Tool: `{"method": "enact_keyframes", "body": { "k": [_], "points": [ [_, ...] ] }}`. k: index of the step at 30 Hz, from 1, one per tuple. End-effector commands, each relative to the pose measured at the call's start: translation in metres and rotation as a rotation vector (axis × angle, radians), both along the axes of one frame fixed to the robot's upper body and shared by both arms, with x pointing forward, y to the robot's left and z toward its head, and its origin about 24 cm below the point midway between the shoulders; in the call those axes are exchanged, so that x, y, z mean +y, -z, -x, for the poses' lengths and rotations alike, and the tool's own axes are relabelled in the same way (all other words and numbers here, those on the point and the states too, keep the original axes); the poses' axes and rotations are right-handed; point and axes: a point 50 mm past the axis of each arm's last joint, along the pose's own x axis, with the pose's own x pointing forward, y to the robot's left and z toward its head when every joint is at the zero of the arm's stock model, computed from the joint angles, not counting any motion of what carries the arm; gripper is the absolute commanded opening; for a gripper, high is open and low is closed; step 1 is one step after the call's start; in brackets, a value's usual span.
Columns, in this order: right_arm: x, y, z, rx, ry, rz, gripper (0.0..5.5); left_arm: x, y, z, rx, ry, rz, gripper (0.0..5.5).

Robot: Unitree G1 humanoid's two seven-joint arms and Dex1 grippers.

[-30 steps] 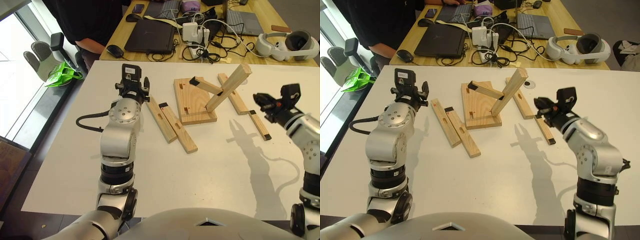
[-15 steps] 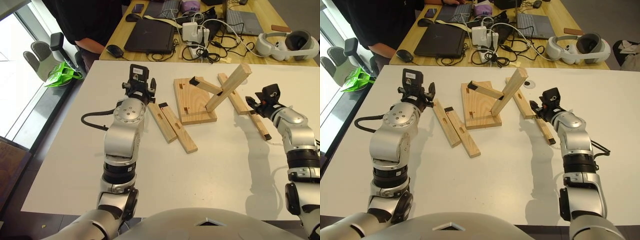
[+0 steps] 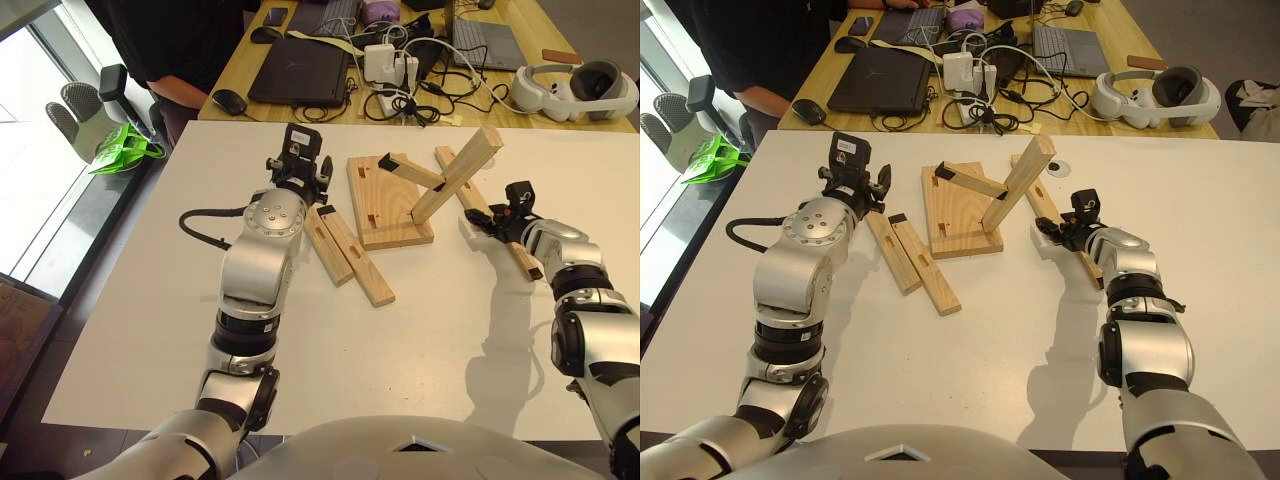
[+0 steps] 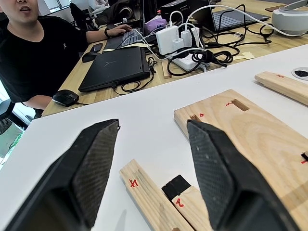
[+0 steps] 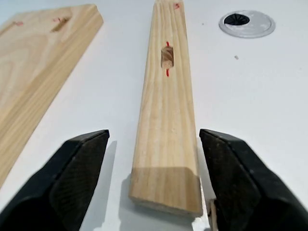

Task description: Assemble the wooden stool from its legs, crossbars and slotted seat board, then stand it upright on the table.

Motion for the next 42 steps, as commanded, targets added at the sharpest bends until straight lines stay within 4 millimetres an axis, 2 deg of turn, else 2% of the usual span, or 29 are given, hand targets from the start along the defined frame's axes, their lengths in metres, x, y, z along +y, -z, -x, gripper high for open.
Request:
{"method": "enact_keyframes", "body": {
  "k": [1, 5, 10, 17, 20, 27, 31, 33, 36, 38, 40, 42],
  "points": [
    [-0.001, -0.002, -0.004, 0.049, 0.004, 0.063, 3.48, -0.003, -0.002, -0.002, -0.003, 0.003, -0.005, 2.59],
    [0.0, 0.002, -0.004, 0.087, 0.02, 0.091, 2.89, -0.003, -0.003, -0.004, -0.007, 0.002, -0.004, 2.59],
    [0.001, -0.003, -0.008, 0.06, 0.03, 0.07, 2.03, -0.004, 0.001, -0.001, -0.002, -0.007, 0.0, 2.59],
    [0.002, -0.013, -0.014, -0.019, 0.048, 0.055, 2.03, -0.005, 0.003, -0.001, -0.004, -0.019, 0.007, 2.59],
    [0.002, -0.028, -0.023, -0.106, 0.068, 0.046, 2.03, -0.004, 0.002, -0.002, -0.011, -0.028, 0.008, 2.59],
    [0.01, -0.096, -0.047, -0.398, 0.005, -0.035, 2.03, 0.004, 0.004, -0.001, -0.026, -0.076, 0.012, 2.59],
    [0.011, -0.15, -0.047, -0.615, -0.062, -0.097, 2.03, 0.009, 0.004, -0.002, -0.035, -0.096, 0.012, 2.59],
    [0.01, -0.185, -0.041, -0.749, -0.104, -0.101, 2.03, 0.015, 0.003, -0.003, -0.042, -0.114, 0.006, 2.59],
    [0.002, -0.249, -0.026, -0.966, -0.159, -0.098, 2.03, 0.027, 0.001, -0.004, -0.052, -0.146, -0.007, 2.59],
    [0.005, -0.282, -0.019, -1.043, -0.217, -0.118, 2.03, 0.036, 0.001, -0.003, -0.05, -0.172, -0.007, 2.59],
    [0.021, -0.314, -0.007, -1.12, -0.342, -0.151, 2.03, 0.042, 0.002, -0.002, -0.04, -0.181, 0.01, 2.59],
    [0.044, -0.338, 0.013, -1.176, -0.543, -0.174, 2.03, 0.047, -0.002, -0.005, -0.04, -0.17, 0.031, 2.59]
  ]
}}
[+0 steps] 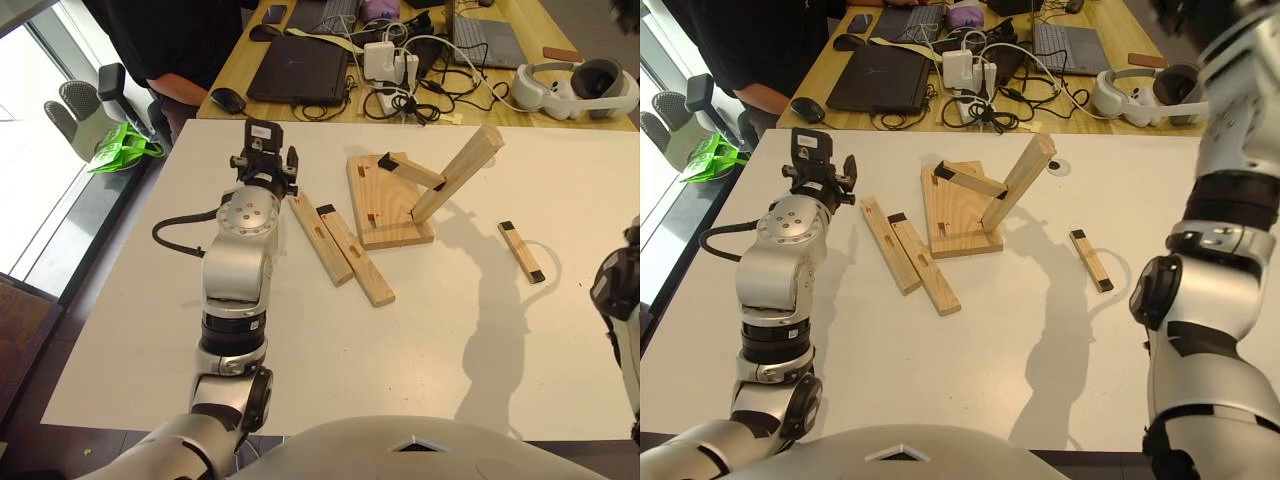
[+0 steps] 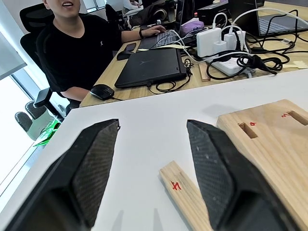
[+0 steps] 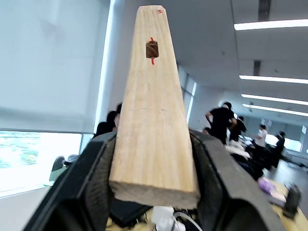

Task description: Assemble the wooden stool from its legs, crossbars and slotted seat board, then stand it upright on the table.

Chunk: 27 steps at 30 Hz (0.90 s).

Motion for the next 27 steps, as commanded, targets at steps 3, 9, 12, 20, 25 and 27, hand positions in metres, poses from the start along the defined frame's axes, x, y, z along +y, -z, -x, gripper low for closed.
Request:
{"method": "enact_keyframes", "body": {
  "k": [3, 9, 12, 20, 25, 27],
  "points": [
    [0.05, -0.032, 0.043, -0.114, -0.365, 0.278, 2.03, 0.019, -0.017, -0.007, 0.014, 0.061, 0.097, 2.59],
    [0.053, -0.004, 0.066, -0.05, -0.47, 0.637, 2.03, 0.053, -0.054, 0.004, 0.021, 0.334, 0.183, 2.59],
    [0.056, 0.004, 0.086, 0.001, -0.609, 0.778, 2.03, 0.092, -0.06, 0.006, 0.067, 0.367, 0.216, 2.59],
    [0.064, 0.044, 0.126, 0.228, -0.942, 1.077, 2.03, 0.194, -0.066, 0.009, 0.249, 0.361, 0.232, 2.59],
    [0.081, 0.076, 0.134, 0.134, -1.071, 1.274, 2.03, 0.139, -0.099, 0.0, 0.271, 0.743, 0.202, 2.59],
    [0.092, 0.084, 0.124, -0.07, -1.055, 1.394, 2.03, 0.098, -0.107, 0.008, 0.317, 0.955, 0.218, 2.59]
  ]
}}
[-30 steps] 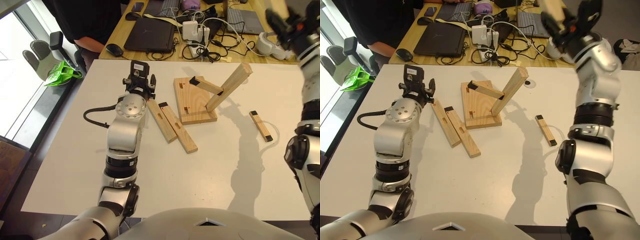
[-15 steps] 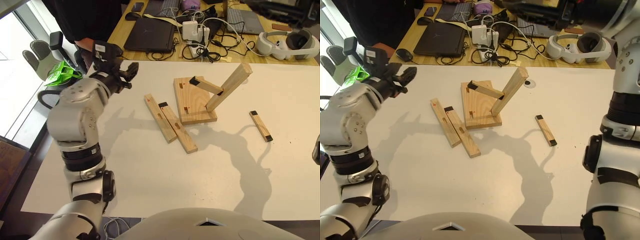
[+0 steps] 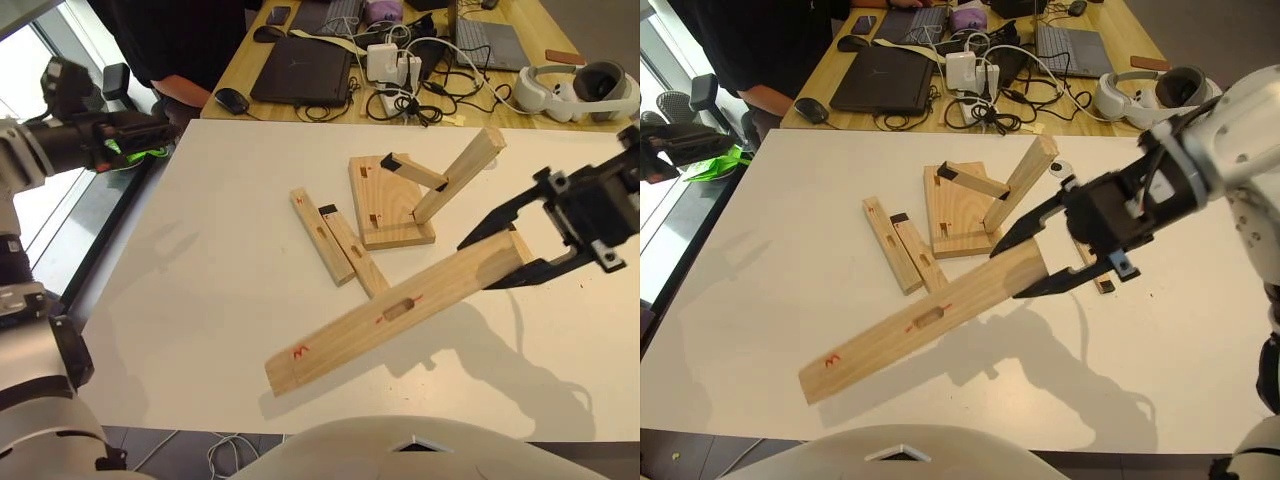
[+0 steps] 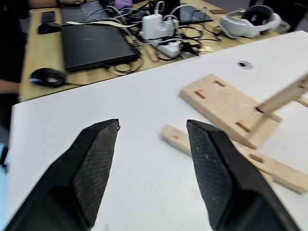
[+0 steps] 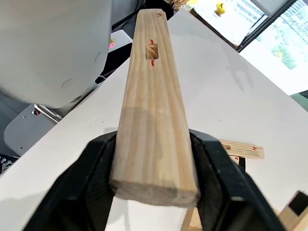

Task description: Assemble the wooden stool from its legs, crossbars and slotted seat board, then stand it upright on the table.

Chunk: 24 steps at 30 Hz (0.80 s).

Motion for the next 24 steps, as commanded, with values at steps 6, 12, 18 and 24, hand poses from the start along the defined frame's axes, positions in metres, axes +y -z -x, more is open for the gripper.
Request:
{"method": "enact_keyframes", "body": {
  "k": [6, 12, 18, 24],
  "points": [
    [0.038, 0.01, -0.034, -0.606, -0.446, 0.009, 2.03, -0.116, -0.016, 0.041, 0.191, 0.6, 0.13, 2.59],
    [0.066, -0.002, -0.049, -0.769, -0.65, -0.031, 2.03, -0.148, -0.019, 0.061, 0.214, 0.736, 0.167, 2.59],
    [0.091, -0.018, -0.065, -0.926, -0.802, 0.036, 2.03, -0.166, -0.016, 0.064, 0.22, 0.756, 0.173, 2.59],
    [0.1, -0.032, -0.069, -0.987, -0.844, 0.075, 2.03, -0.167, -0.003, 0.049, 0.184, 0.565, 0.112, 2.59]
  ]
}}
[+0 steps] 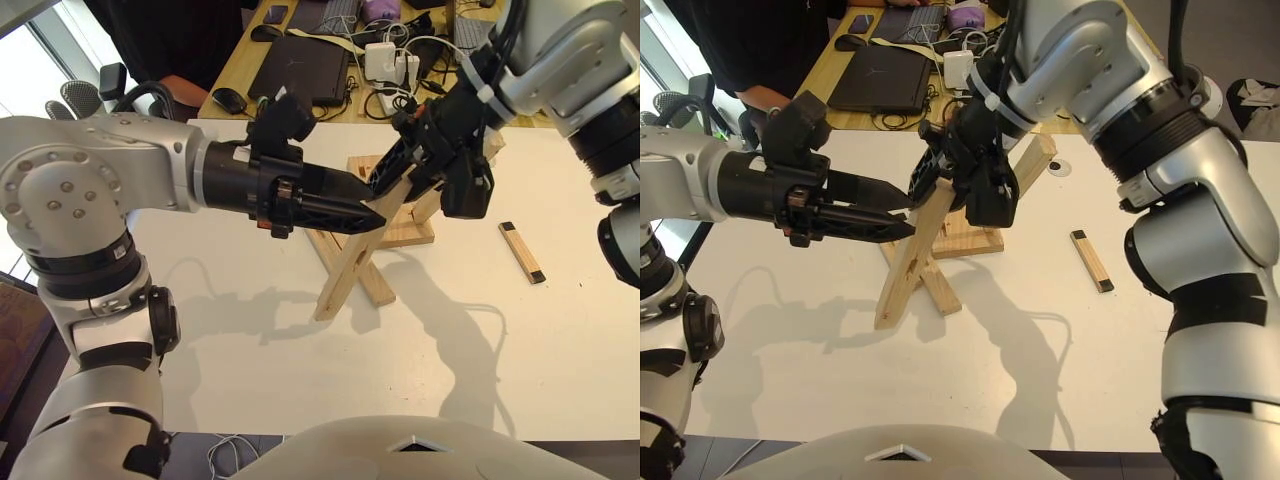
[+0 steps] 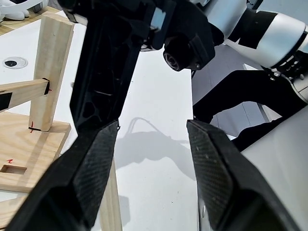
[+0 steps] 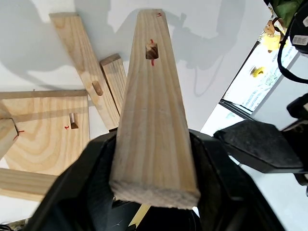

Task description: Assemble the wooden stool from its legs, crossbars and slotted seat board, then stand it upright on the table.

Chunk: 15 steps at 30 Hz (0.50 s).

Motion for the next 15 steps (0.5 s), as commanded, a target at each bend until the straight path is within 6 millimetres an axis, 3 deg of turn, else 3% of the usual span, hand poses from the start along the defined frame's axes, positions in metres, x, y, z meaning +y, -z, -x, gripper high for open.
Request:
{"method": "enact_keyframes", "body": {
  "k": [1, 10, 15],
  "points": [
    [0.006, -0.011, 0.004, -0.027, -0.024, 0.017, 2.03, 0.0, 0.009, -0.011, -0.044, -0.138, -0.062, 2.59],
    [0.004, -0.022, 0.005, -0.009, 0.008, -0.015, 2.03, 0.009, 0.016, -0.027, -0.081, -0.275, -0.108, 2.59],
    [0.003, -0.022, -0.001, -0.039, 0.028, -0.013, 2.03, 0.004, 0.013, -0.017, -0.063, -0.181, -0.083, 2.59]
  ]
}}
